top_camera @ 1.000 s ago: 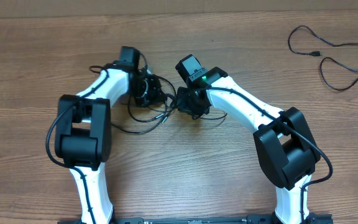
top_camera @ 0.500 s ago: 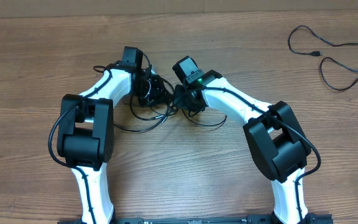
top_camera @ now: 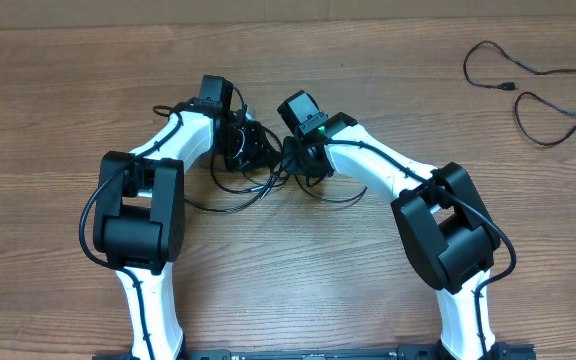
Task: Untangle cables
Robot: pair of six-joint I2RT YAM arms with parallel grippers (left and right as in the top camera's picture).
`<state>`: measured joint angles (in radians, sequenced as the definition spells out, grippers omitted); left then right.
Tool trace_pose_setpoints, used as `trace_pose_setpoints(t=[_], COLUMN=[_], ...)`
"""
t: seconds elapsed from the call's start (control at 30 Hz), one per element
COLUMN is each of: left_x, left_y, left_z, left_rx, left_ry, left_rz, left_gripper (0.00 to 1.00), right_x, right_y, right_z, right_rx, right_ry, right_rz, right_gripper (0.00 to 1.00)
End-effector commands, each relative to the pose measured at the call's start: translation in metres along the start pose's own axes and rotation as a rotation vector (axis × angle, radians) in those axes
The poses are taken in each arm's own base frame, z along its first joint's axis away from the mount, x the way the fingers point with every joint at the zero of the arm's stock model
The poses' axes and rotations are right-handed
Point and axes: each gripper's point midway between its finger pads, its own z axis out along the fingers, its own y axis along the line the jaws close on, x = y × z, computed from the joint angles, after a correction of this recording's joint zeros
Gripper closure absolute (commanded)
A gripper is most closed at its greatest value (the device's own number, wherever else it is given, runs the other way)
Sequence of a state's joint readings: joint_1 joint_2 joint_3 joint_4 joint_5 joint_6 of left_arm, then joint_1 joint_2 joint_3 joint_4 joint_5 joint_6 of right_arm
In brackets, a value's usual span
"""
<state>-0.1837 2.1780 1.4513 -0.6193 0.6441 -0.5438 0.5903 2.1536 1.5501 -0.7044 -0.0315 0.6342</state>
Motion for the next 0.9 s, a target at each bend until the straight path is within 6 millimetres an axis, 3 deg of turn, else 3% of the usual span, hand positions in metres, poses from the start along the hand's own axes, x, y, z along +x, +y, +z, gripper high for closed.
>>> trace_pose_setpoints(t=[0.0, 0.27, 0.4, 0.57, 0.87], left_x=[0.004, 0.003, 0.003, 0.002, 0.001], left_y=[0.011, 0.011, 0.012, 0.014, 0.015], left_z=[0.010, 0.010, 0.010, 0.010, 0.010], left_rx=[-0.035, -0.037, -0.038, -0.049, -0.058], left_ry=[0.017, 0.015, 0.015, 0.009, 0.003], left_rz=[0.003, 0.003, 0.003, 0.002, 0.002], left_gripper=[0.77, 0.77, 0.77, 0.77, 0.77], right_x=[0.012, 0.023, 0.022, 0.006, 0.020], right_y=[-0.004, 0.008, -0.006, -0.018, -0.034], right_z=[0.011, 0.013, 0.017, 0.017, 0.015], right_rx=[0.028, -0.017, 0.042, 0.074, 0.137], right_ry=[0.022, 0.056, 0.029, -0.025, 0.039], right_rz=[-0.028, -0.042, -0.042, -0.022, -0.017], right_gripper=[0.81, 0.81, 0.81, 0.81, 0.81])
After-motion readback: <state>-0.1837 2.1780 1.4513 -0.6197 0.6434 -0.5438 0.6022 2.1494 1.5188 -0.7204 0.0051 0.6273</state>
